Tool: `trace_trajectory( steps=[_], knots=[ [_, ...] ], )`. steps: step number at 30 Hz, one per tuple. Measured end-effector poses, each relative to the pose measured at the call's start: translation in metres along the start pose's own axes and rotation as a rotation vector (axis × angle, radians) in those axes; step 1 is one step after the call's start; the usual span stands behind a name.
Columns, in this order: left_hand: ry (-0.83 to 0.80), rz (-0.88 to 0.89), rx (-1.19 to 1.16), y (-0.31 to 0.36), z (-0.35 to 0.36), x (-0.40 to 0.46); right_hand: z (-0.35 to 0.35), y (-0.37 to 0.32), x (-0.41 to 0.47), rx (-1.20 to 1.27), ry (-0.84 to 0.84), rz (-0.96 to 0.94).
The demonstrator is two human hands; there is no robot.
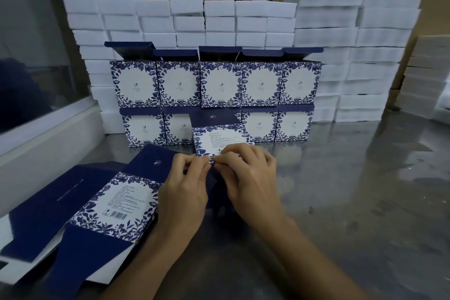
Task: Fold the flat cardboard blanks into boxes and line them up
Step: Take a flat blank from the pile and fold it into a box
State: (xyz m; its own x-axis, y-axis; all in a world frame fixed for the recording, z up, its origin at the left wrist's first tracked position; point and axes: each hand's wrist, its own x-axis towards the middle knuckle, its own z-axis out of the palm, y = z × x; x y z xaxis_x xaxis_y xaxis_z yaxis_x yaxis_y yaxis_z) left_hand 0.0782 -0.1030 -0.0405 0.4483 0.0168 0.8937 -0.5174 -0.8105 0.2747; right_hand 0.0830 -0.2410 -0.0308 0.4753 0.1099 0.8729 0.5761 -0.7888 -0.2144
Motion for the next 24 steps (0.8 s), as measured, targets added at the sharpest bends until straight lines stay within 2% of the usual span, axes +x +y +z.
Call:
trace_trajectory(
  steps=[4,9,14,16,18,20,22,24],
  knots=[
    [-0.017,-0.029,-0.025,0.0,0.0,0.0,0.001,0.006,0.001,0.035,-0.009,0.014],
    [-0.008,-0.038,-0.012,0.0,0.0,0.002,0.002,0.024,0.0,0.153,0.064,0.055],
    [-0.018,-0.084,-0.04,0.0,0.001,0.002,0.007,0.027,-0.003,0.231,0.069,0.154],
    [-0.065,-0.133,-0.06,-0.003,0.001,-0.002,0.005,0.033,-0.007,0.307,0.036,0.267],
    [-0.189,-0.178,-0.093,-0.004,0.003,-0.01,0.0,0.039,-0.009,0.409,-0.022,0.408],
    [-0.272,-0.204,-0.117,-0.004,0.005,-0.015,-0.001,0.044,-0.009,0.457,-0.024,0.441],
    [-0.264,-0.226,-0.121,-0.004,0.006,-0.015,0.0,0.045,-0.009,0.459,0.009,0.428],
    [-0.217,-0.251,-0.128,-0.005,0.007,-0.013,0.002,0.045,-0.011,0.5,-0.029,0.453]
  ],
)
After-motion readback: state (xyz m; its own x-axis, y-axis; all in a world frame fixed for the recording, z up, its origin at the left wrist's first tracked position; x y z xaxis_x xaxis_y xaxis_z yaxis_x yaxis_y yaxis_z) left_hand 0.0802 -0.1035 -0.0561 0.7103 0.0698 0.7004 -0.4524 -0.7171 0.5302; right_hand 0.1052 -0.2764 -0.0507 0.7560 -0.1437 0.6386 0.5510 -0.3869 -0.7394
